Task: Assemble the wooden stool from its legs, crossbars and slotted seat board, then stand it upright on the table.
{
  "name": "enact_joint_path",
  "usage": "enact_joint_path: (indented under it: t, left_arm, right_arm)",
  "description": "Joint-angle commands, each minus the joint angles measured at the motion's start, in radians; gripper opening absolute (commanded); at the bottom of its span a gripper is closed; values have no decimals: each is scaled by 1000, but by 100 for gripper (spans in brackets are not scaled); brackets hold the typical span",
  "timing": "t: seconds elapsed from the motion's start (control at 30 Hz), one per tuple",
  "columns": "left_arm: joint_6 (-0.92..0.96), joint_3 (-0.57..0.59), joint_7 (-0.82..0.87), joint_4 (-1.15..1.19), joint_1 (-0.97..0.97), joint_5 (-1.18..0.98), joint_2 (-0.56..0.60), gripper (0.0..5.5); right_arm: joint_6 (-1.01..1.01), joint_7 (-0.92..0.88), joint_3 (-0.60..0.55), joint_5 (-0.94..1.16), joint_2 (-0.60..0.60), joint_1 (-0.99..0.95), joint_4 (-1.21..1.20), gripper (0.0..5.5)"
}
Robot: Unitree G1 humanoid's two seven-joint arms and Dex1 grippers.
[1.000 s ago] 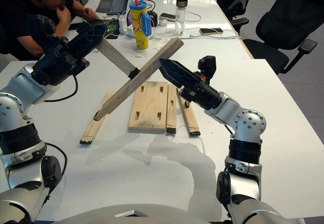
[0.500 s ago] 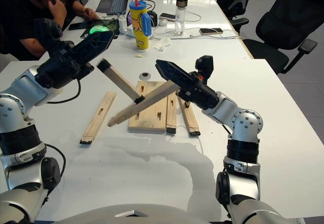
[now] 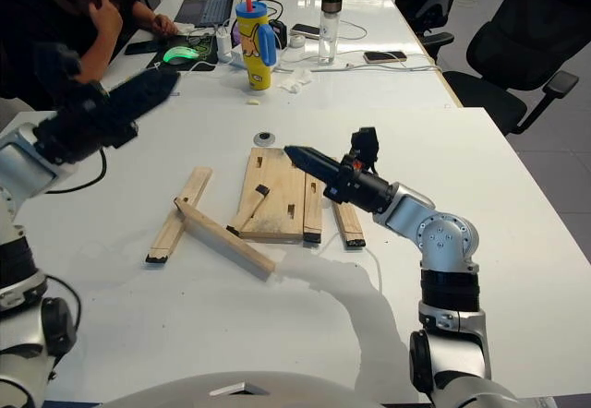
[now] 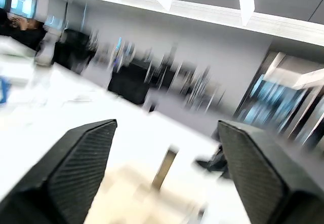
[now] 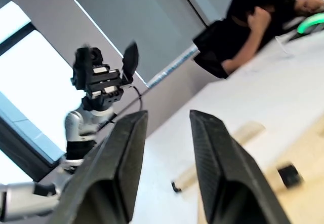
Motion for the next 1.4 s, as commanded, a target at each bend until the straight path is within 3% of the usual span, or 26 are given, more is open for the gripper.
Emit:
enact_joint_path:
  t: [0.03,0.17,0.3,0.53,1.1,1.4]
  left_arm:
    - [-232,-238,-223,-45,153,374,234,379]
    - [-525,-454,-427,95,59,687,297,423]
    - [-778,-600,-565,306,-86,913,248,493]
    - [-984,-704,-689,497,-193,1077,156,510]
    - [-1043,-711,-662,653,-234,1245,58,250]
    - [-1107,-575,-661,569,-176,1059,58,130]
  right_arm:
    - [-19,-11,22,-47,-1,61,-42,153]
    - [-26,-32,21,-51,18,71,-49,213]
    - [-15,-24,43,-58,26,57,-43,286]
    - [2,6,86,-67,19,58,-48,288]
    - [-56,-44,99,-167,48,48,-27,288]
    - [-56,-55,66,-148,52,65,-35,288]
